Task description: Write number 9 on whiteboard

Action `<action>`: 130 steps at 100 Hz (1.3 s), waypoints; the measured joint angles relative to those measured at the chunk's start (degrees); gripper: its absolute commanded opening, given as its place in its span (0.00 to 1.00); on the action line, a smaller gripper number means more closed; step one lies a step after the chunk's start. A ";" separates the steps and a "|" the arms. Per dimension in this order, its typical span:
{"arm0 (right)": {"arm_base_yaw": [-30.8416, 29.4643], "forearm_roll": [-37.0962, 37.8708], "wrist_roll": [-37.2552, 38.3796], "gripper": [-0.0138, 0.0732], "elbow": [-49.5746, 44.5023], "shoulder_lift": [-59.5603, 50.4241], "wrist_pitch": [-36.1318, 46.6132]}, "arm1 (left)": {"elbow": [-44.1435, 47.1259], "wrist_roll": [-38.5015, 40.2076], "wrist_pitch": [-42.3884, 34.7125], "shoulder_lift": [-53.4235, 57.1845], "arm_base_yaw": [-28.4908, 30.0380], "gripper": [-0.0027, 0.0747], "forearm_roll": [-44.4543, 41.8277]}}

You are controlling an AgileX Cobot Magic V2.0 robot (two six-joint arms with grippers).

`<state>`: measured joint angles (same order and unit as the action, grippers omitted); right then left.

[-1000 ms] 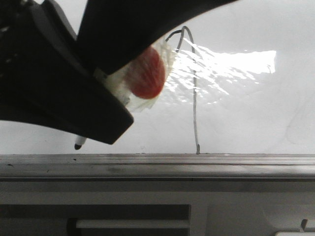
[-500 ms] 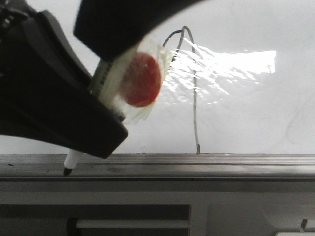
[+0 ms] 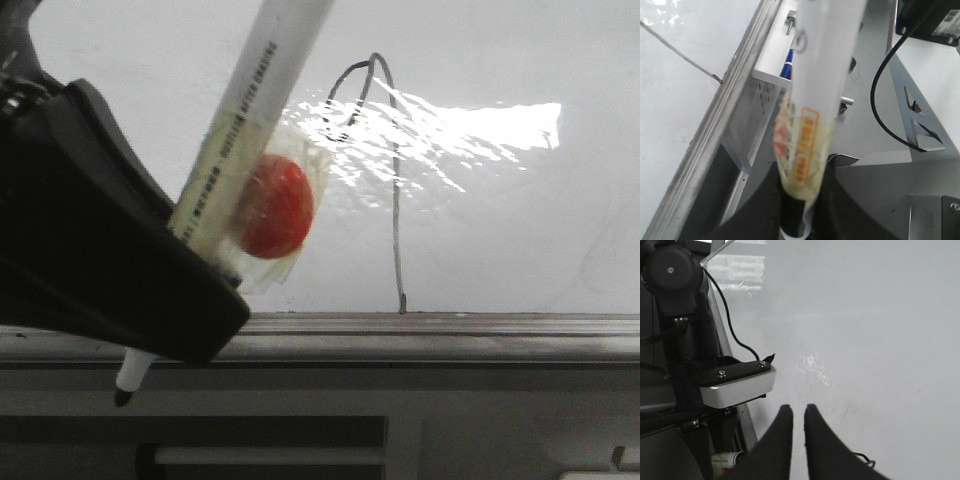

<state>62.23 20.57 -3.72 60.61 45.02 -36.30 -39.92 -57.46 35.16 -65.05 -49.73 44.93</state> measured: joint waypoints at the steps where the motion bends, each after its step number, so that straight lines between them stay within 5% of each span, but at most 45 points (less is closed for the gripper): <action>1: 0.00 0.03 0.12 0.09 0.00 -0.25 -0.12 | 0.00 0.28 -0.01 0.00 0.00 0.01 0.00; 37: 0.00 3.65 6.95 0.09 0.22 -9.22 -6.83 | 0.09 30.08 -25.48 -1.33 0.00 0.01 1.43; 88: 0.00 4.09 10.09 0.09 0.22 -9.62 -9.62 | 0.09 32.53 -35.74 -8.79 0.00 0.01 3.57; 130: 0.00 4.09 10.22 0.09 0.22 -9.62 -9.76 | -0.60 32.67 -27.91 -7.90 6.83 0.01 6.75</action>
<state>62.23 24.66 6.50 60.83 35.40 -46.06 -40.52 -24.78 7.25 -72.95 -42.91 51.68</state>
